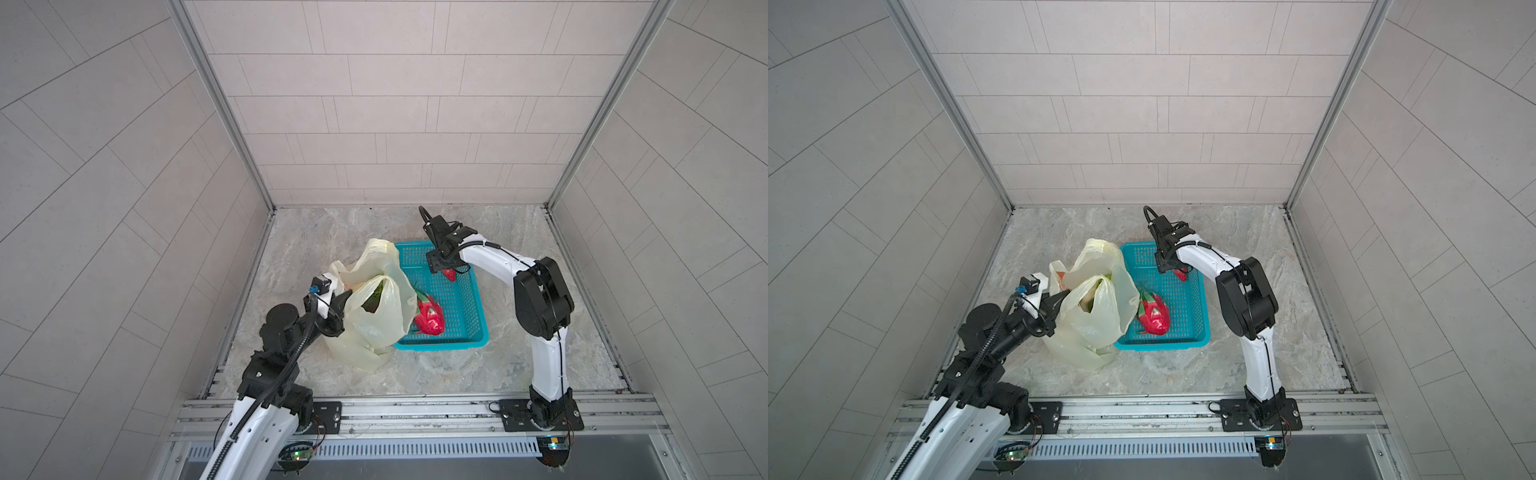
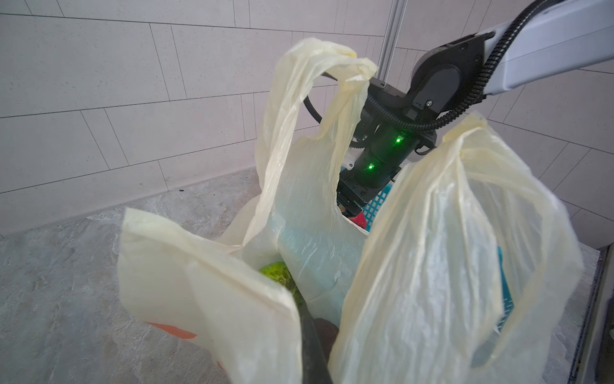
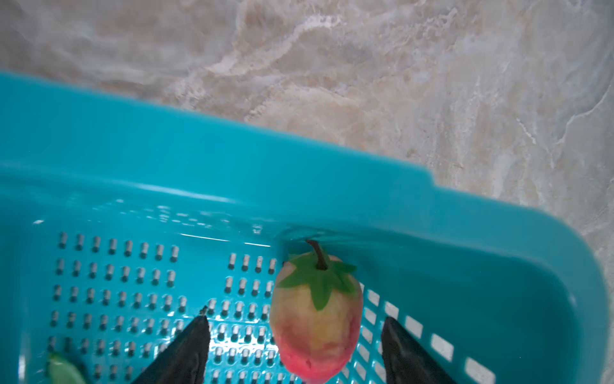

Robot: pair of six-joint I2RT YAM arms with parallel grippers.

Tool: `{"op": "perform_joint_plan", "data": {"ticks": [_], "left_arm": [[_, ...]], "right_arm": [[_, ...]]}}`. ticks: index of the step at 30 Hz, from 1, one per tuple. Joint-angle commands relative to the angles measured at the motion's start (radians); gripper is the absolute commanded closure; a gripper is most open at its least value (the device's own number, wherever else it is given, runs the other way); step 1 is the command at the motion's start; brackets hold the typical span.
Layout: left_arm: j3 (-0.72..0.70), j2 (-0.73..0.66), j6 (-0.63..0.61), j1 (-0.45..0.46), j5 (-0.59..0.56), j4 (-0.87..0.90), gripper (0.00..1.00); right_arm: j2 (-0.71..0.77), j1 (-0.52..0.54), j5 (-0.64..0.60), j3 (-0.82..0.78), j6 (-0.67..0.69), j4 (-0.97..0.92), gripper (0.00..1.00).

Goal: Place the fruits into the plastic bag
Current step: Pick up the fruit from the bin, then place the fruit in the plastic bag.

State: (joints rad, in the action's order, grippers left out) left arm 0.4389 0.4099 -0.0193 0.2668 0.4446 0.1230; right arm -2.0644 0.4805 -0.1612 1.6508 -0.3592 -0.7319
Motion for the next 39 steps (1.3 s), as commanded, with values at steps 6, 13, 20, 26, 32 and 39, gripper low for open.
{"op": "perform_joint_plan", "data": {"ticks": [6,13,20,26,32,39], "left_arm": [[-0.006,-0.008,-0.016,0.002,-0.006,-0.011,1.0],[0.0,0.006,-0.017,0.003,0.0,-0.019,1.0],[-0.002,0.009,-0.016,0.002,0.002,-0.029,1.0],[-0.006,0.007,-0.007,0.002,0.008,-0.043,1.0],[-0.008,0.005,0.009,0.002,0.014,-0.058,1.0],[-0.006,-0.012,0.028,0.002,0.017,-0.058,1.0]], "right_arm": [[-0.048,-0.019,0.046,0.013,-0.026,-0.033,0.52],[0.046,-0.019,0.085,-0.08,-0.04,0.047,0.89],[0.337,-0.017,0.172,-0.289,-0.05,0.13,0.92],[0.629,-0.001,0.429,-0.492,-0.028,0.309,0.9],[0.758,0.085,0.56,-0.624,-0.167,0.628,0.88],[0.618,0.266,0.615,-0.566,-0.222,0.782,0.87]]}}
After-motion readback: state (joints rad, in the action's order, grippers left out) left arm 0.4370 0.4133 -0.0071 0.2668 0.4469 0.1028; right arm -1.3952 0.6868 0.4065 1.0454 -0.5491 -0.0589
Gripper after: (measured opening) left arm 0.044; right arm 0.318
